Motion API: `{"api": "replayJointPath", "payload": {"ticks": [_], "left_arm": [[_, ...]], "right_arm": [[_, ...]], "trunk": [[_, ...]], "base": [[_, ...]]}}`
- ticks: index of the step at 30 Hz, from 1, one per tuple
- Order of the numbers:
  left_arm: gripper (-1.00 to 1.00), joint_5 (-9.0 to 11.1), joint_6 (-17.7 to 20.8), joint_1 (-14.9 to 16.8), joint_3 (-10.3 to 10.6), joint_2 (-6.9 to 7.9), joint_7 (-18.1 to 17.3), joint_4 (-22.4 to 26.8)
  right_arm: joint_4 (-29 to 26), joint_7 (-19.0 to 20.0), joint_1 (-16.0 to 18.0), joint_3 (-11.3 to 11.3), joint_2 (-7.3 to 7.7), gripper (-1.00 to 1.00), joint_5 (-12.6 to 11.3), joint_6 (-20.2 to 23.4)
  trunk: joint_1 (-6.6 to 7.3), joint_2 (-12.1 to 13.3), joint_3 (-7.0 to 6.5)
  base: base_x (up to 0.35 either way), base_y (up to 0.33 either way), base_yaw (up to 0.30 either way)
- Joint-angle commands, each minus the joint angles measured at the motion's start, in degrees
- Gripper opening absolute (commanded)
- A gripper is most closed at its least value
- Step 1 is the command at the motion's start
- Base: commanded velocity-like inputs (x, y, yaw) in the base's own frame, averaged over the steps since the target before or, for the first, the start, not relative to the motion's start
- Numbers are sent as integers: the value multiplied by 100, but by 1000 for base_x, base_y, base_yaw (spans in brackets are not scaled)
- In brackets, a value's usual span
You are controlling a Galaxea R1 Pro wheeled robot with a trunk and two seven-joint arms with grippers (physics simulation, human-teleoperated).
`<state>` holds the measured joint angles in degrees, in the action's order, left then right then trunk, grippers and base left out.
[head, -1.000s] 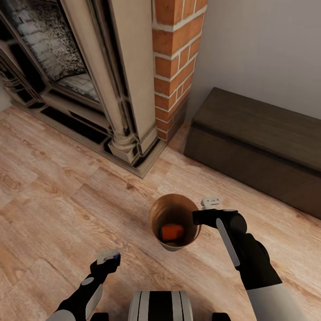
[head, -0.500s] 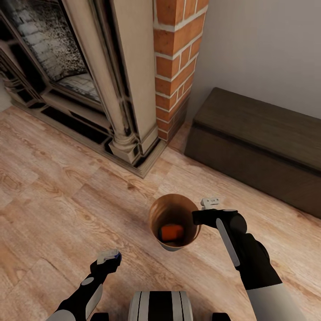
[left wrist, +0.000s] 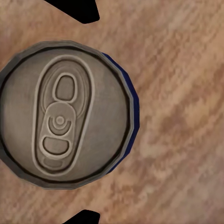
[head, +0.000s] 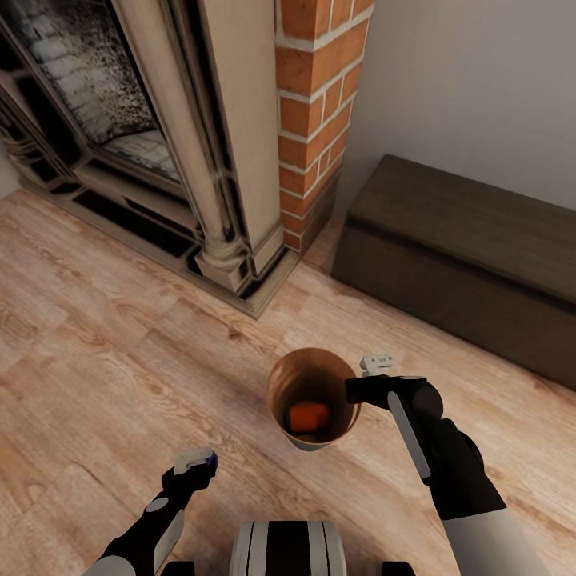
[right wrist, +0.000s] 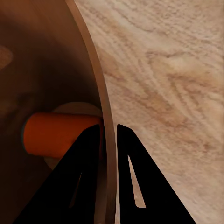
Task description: Put the three can of soda from the living room inside the tash can in the kitchen.
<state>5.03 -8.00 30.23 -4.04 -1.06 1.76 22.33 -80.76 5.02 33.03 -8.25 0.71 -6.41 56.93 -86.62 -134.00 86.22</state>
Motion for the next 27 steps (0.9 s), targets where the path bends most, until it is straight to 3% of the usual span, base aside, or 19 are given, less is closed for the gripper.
{"api": "replayJointPath", "payload": {"ticks": [1,27], "left_arm": [[100,-1,0,0,0,0,0,0],[100,4,8,0,0,-2,0,0]], "right_arm": [[-1,34,2,-1,-1,-100,-141,3],[-1,34,2,-1,-1,-100,-141,3]], "trunk": [[0,-2,0],[-22,-42,18]], "base": [[0,0,0],[0,0,0]]}}
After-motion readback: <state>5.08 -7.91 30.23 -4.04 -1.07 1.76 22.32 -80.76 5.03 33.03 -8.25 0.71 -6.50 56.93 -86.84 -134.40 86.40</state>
